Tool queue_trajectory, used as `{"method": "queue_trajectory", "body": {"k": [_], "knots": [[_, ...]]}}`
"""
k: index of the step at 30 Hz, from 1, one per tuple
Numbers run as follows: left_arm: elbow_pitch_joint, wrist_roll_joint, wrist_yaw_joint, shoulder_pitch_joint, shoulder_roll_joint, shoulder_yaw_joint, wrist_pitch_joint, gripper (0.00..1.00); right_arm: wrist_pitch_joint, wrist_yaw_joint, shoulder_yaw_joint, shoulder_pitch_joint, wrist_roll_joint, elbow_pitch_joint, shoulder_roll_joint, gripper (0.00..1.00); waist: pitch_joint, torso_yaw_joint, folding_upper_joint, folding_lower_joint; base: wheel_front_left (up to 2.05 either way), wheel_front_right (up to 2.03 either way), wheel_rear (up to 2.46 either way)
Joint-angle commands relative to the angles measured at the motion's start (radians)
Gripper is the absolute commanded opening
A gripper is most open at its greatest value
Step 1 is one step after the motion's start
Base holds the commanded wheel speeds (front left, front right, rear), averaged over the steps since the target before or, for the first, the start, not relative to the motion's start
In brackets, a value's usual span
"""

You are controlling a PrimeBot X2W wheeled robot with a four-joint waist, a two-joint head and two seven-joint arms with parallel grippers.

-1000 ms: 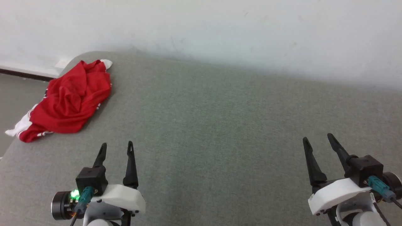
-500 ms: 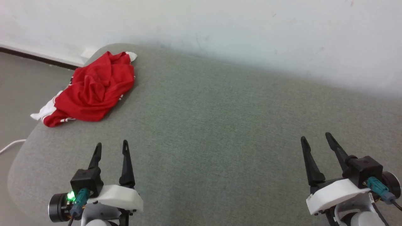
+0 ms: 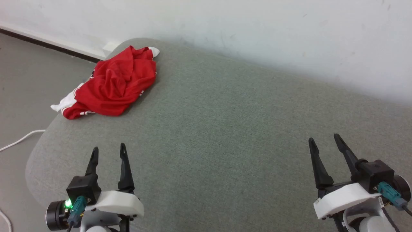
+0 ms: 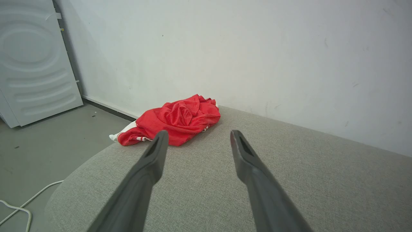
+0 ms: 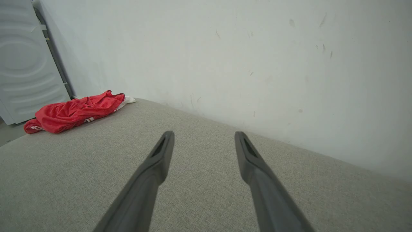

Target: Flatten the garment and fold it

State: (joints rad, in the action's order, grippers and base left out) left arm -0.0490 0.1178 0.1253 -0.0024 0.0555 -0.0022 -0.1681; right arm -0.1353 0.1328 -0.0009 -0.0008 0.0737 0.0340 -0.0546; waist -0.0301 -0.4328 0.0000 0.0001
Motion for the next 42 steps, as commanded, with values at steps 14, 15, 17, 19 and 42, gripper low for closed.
{"method": "queue_trajectory", "body": {"k": [14,15,17,19,42], "knots": [[-0.003,0.016,0.018,0.023,0.004,-0.001,-0.038,1.0,-0.024,-0.002,0.007,-0.021,0.024,-0.013,0.003,1.0,-0.005,-0.092,0.0,-0.0001,0.0,0.0,0.0],[-0.004,0.017,0.019,0.023,0.004,-0.002,-0.04,1.0,-0.025,-0.002,0.007,-0.021,0.025,-0.014,0.003,1.0,-0.006,-0.099,0.0,-0.0001,0.0,0.0,0.0],[-0.005,0.02,0.021,0.023,0.004,-0.001,-0.044,1.0,-0.028,-0.002,0.008,-0.021,0.027,-0.013,0.003,1.0,-0.006,-0.112,0.0,-0.0001,0.0,0.0,0.0],[-0.005,0.023,0.024,0.024,0.003,0.0,-0.048,1.0,-0.03,-0.002,0.011,-0.022,0.029,-0.014,0.003,1.0,-0.008,-0.123,0.0,-0.0001,0.0,0.0,0.0],[-0.016,0.042,0.048,0.04,0.003,0.014,-0.094,1.0,-0.064,-0.002,0.029,-0.025,0.048,-0.012,0.004,1.0,-0.012,-0.224,0.0,-0.0001,0.0,0.0,0.0]]}}
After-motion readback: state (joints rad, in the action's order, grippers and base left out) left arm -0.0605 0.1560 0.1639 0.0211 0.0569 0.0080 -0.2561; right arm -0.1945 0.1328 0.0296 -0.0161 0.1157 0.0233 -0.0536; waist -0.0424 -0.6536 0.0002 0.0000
